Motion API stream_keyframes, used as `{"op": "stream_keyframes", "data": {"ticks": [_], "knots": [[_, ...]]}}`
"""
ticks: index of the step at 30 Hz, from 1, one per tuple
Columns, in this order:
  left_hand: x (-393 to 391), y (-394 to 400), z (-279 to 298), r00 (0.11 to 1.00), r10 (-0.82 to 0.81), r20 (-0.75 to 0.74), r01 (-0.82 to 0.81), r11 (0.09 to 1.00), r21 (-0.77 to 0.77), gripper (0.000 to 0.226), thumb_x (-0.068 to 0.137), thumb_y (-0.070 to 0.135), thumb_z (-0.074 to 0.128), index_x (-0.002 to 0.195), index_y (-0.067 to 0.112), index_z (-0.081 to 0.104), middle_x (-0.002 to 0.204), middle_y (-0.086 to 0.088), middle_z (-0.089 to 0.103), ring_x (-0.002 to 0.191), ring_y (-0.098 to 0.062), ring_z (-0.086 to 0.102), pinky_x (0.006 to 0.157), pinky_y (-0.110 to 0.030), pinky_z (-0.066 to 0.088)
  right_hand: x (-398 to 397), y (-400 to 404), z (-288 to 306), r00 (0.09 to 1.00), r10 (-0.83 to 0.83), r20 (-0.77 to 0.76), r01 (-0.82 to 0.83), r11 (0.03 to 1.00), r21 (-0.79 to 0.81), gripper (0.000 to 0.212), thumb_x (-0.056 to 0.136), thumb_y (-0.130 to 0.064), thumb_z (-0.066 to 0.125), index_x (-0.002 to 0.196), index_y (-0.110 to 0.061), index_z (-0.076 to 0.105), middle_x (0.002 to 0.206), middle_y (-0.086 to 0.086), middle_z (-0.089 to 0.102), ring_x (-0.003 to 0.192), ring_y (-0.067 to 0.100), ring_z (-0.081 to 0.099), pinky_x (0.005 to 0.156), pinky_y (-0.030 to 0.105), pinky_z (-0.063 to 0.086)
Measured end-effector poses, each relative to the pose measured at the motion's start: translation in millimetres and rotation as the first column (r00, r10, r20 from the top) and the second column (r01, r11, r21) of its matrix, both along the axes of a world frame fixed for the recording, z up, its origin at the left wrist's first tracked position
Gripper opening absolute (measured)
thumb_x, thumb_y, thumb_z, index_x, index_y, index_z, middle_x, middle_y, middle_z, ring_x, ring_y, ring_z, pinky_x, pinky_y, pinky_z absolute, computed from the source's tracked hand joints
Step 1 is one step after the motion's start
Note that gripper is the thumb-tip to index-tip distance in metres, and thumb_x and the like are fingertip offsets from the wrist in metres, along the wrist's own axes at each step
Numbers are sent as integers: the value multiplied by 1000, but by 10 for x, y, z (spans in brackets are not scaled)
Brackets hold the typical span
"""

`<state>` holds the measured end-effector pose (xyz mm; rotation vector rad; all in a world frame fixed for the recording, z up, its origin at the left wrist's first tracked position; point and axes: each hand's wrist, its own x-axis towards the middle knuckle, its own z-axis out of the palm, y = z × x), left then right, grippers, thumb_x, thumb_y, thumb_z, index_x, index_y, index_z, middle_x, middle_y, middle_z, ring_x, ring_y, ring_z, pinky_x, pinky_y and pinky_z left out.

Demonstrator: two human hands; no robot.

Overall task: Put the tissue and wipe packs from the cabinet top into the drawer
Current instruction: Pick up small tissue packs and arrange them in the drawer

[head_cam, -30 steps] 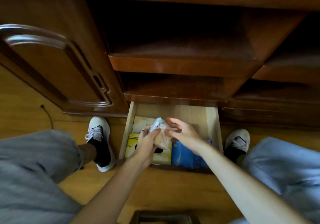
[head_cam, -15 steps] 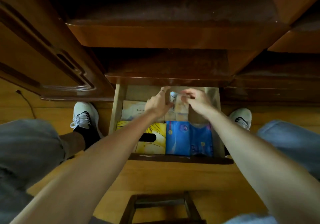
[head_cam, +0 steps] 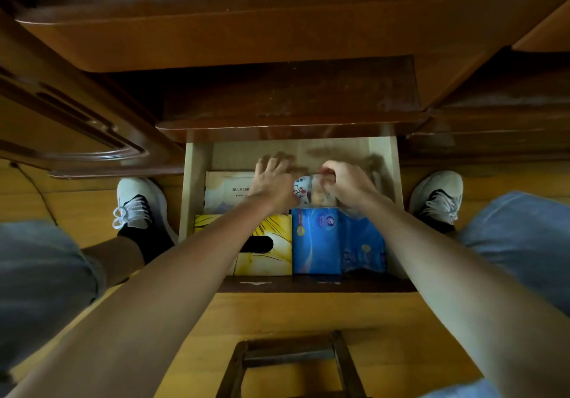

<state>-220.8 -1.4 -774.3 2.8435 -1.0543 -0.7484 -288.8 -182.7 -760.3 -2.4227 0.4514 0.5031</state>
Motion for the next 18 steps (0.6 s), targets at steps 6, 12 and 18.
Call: {"op": "stream_keyframes", "data": {"ticks": [6, 12, 18], "knots": [[-7, -81, -12, 992, 42, -119, -41, 999, 15, 67, 86, 56, 58, 147, 30, 46, 152, 1, 47, 151, -20, 20, 122, -58, -3, 29, -39, 57, 990, 77, -115, -74, 997, 29, 54, 83, -35, 77, 132, -23, 58, 117, 1, 69, 102, 20, 64, 86, 38, 56], [29, -96, 59, 986, 36, -163, -34, 999, 18, 66, 85, 46, 68, 145, 30, 46, 145, -3, 54, 146, -23, 32, 121, -62, -1, -25, 41, 18, 978, 201, -63, -208, 966, -153, 45, 90, -26, 74, 131, -21, 58, 115, 2, 68, 104, 20, 65, 87, 38, 56], [12, -93, 98, 989, 2, -146, 3, 999, 36, 74, 86, 43, 66, 151, 27, 35, 149, -8, 49, 148, -24, 28, 120, -63, 1, -40, 78, 7, 974, 178, -140, -190, 978, -81, 57, 91, -29, 72, 144, -25, 50, 121, 1, 67, 107, 18, 63, 85, 34, 54]]}}
